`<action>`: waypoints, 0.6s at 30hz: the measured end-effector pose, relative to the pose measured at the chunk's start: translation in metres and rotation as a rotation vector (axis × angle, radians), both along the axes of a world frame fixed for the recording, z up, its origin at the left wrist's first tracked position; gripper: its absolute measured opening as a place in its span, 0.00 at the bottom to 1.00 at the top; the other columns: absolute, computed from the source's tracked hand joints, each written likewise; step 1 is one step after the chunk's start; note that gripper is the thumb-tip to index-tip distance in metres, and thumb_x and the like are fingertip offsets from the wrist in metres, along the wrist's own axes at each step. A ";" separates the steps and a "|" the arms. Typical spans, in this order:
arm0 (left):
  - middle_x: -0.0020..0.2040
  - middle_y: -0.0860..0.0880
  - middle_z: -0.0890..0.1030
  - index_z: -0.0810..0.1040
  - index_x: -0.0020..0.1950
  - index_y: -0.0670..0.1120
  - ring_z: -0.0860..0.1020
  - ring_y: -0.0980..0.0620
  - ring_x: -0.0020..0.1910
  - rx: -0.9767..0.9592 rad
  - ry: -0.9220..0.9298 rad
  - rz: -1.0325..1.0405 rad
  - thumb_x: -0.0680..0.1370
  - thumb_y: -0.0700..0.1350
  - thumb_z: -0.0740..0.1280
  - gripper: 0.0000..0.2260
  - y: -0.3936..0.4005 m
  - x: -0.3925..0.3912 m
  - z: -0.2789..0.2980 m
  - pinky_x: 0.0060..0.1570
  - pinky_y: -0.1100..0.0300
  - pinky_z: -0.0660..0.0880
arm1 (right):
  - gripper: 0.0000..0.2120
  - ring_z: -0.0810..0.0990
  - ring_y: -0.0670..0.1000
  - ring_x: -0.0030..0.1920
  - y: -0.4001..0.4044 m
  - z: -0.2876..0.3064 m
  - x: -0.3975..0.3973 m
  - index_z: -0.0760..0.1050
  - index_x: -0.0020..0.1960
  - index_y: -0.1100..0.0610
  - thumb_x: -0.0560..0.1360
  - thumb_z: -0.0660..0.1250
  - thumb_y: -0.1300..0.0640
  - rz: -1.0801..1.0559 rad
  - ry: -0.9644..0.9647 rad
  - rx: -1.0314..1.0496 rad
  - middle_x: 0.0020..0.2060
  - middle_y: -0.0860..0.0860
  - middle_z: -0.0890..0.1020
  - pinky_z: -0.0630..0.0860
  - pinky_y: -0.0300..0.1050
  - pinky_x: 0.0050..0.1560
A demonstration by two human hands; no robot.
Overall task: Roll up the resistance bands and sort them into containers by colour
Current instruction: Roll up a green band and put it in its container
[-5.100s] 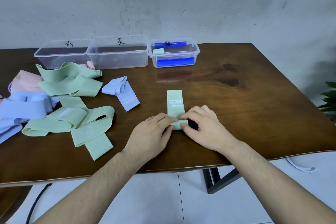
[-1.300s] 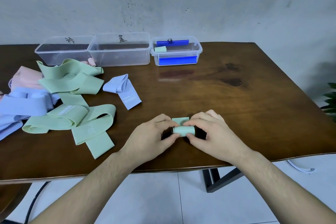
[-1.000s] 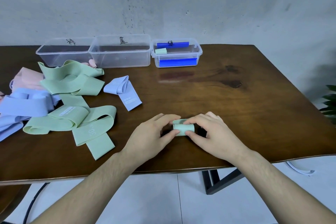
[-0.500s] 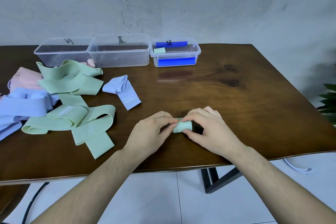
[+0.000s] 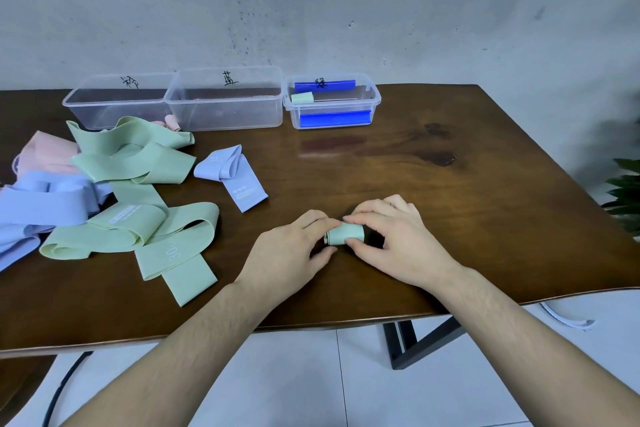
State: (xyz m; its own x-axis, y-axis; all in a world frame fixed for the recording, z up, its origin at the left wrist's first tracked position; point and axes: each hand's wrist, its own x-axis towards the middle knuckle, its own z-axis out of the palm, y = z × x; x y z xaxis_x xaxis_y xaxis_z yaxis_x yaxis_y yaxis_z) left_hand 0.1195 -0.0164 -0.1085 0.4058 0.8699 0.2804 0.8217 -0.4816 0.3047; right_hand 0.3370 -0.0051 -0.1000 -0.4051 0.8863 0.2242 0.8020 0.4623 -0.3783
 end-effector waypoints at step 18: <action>0.63 0.63 0.73 0.72 0.69 0.59 0.78 0.56 0.48 -0.107 -0.025 0.100 0.80 0.57 0.64 0.17 0.017 0.006 0.001 0.40 0.61 0.76 | 0.14 0.69 0.41 0.58 0.014 -0.003 -0.001 0.75 0.65 0.41 0.80 0.65 0.44 -0.008 0.029 -0.044 0.57 0.35 0.79 0.66 0.47 0.63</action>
State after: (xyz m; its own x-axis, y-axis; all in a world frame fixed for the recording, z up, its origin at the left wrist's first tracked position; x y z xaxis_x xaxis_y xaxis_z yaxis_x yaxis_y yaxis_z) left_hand 0.1257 0.0002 -0.1080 0.3093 0.9311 0.1932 0.8556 -0.3611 0.3709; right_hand 0.3358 0.0092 -0.1026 -0.3919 0.8988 0.1964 0.7942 0.4383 -0.4209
